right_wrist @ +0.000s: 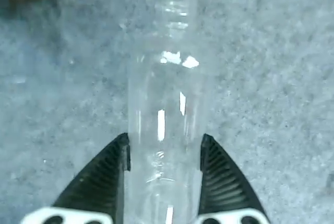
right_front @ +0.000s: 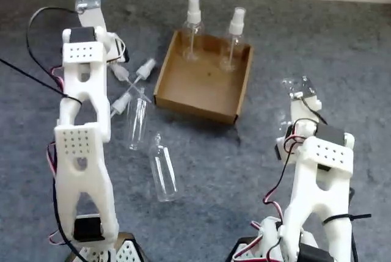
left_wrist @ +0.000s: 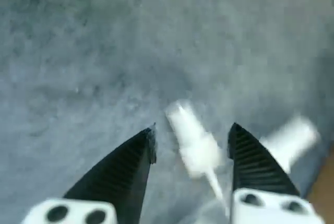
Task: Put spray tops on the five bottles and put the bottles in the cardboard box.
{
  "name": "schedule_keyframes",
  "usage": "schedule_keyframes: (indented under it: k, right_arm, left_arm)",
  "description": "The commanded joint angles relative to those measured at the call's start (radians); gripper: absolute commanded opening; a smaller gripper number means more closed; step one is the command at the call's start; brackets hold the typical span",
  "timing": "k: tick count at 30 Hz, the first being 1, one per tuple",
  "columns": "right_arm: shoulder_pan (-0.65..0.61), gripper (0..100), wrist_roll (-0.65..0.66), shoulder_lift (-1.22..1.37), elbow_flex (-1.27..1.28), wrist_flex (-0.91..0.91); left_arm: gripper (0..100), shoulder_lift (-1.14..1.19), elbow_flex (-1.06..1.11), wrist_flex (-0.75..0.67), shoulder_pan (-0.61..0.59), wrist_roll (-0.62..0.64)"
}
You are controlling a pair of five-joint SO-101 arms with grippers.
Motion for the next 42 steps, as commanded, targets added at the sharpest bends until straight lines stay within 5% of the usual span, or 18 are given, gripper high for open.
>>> schedule_keyframes:
  k: [1,7,14,26,30,36,42]
  right_arm:
    - [0.013,0.3,-0.020,-0.035,-0.008,-0.022]
    - [0.015,0.3,-0.020,-0.035,-0.008,-0.021]
    - [0.016,0.3,-0.020,-0.036,0.033,-0.022]
    - [0.016,0.6,-0.020,-0.036,0.047,-0.022]
    - [0.018,0.6,-0.020,-0.036,0.047,-0.025]
    - [0.018,0.7,-0.026,-0.002,0.038,-0.050]
    - [0.018,0.7,-0.028,0.291,-0.076,-0.058]
  left_arm:
    - [19,0.131,-0.289,0.061,0.022,0.048]
    - [12,0.305,-0.513,0.129,0.027,0.044]
    - [7,0.328,-0.518,0.204,0.021,0.038]
    - [1,-0.010,-0.473,0.379,-0.067,-0.341]
    - [1,-0.202,-0.179,0.384,-0.088,-0.453]
    - [0,-0.716,0.604,0.374,-0.070,-0.634]
    - [1,-1.138,1.313,0.026,-0.061,-0.723]
